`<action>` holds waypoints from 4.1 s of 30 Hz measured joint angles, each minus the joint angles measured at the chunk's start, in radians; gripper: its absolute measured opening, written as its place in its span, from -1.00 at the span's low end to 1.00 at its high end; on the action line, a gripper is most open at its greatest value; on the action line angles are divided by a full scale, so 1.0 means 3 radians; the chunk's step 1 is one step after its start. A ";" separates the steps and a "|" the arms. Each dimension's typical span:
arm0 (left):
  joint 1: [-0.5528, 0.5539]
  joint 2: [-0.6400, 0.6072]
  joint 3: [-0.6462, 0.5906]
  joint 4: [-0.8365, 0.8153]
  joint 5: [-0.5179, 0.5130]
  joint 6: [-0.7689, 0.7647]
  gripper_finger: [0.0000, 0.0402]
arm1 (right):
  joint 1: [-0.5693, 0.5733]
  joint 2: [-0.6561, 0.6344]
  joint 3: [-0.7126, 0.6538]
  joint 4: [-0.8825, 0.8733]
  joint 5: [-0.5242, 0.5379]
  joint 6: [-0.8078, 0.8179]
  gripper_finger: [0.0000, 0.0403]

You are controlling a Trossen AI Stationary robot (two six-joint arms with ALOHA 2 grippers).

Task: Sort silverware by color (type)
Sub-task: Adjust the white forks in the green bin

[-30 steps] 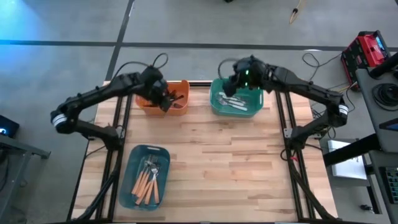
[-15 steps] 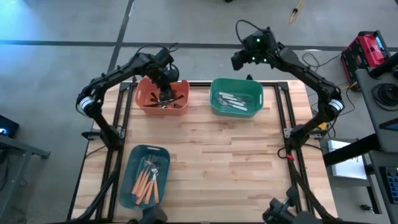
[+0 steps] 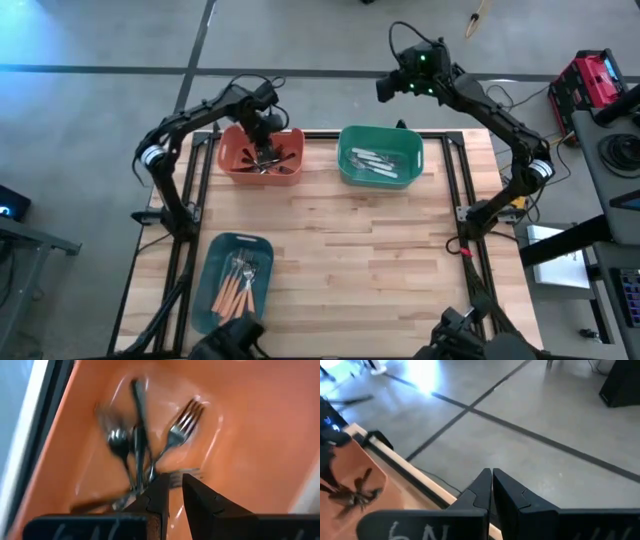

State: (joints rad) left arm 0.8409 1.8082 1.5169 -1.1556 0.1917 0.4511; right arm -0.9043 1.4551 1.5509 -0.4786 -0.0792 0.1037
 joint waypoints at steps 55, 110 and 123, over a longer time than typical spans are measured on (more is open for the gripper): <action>0.0074 -0.0129 0.0419 -0.0110 0.0228 -0.1221 -0.25 | 0.0011 0.0048 0.0155 0.0252 -0.0089 0.0027 -0.96; -0.0283 -0.1309 -0.0228 -0.0042 -0.0369 -0.0779 -0.25 | 0.0308 0.0273 0.0156 0.0239 -0.0774 -0.0429 -0.96; -0.0249 -0.1092 -0.0242 0.0513 -0.0286 -0.1360 -0.25 | 0.0292 0.0273 0.0155 0.0643 -0.0166 -0.0143 -0.96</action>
State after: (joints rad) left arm 0.7662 1.4807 1.4445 -1.0016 0.1059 0.0433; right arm -0.8167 1.5372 1.5974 -0.2855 -0.1291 0.0607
